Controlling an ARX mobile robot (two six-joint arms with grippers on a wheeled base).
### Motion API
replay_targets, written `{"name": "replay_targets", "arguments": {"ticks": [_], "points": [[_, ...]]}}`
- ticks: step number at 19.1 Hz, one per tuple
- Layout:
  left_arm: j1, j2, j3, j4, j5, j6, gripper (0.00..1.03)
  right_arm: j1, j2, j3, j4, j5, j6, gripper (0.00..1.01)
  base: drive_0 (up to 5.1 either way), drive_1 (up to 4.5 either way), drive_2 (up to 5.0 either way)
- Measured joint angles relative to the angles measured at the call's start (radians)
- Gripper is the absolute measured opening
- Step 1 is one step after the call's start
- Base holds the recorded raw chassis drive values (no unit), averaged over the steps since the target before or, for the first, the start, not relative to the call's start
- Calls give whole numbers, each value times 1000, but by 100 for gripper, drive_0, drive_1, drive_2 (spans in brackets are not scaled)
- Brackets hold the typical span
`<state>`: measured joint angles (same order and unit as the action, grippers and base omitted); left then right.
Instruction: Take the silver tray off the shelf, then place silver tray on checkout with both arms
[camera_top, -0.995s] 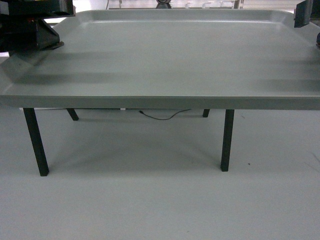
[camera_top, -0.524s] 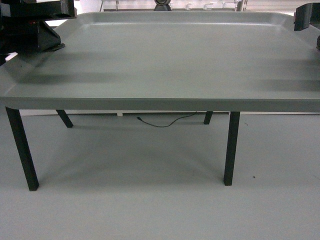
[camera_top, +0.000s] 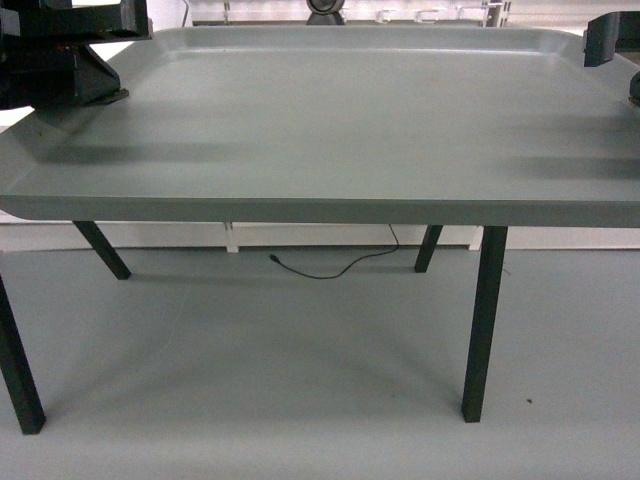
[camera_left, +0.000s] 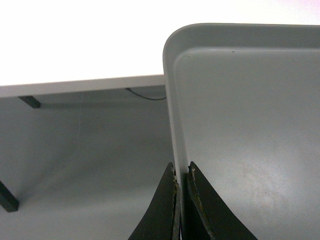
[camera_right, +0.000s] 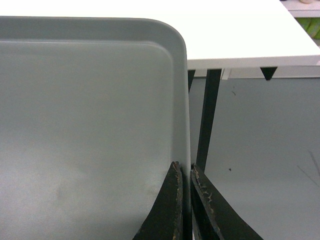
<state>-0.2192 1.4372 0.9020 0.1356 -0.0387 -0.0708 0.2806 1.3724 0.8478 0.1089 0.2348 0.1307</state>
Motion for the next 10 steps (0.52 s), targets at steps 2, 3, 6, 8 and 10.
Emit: {"name": "replay_targets", "arguments": {"ticks": [2,3,6,8,10], "points": [[0,0,0,6,0,0,3,0,-1,0,6,1,0,2,7,425,-411],[0,0,0,3,0,0,3,0,0,0,0,1,0,2,10,428,-408],[0,0,0,6,0,0,3,0,-2,0,7,1,0,2,13,432,-405],[0,0,0,0,1,0,3,0,0,0,-1,0,0,2,5,424,-413],[0,0,0,5,1,0,3,0,-1,0,8,0,0,2,4,422,-414]]}}
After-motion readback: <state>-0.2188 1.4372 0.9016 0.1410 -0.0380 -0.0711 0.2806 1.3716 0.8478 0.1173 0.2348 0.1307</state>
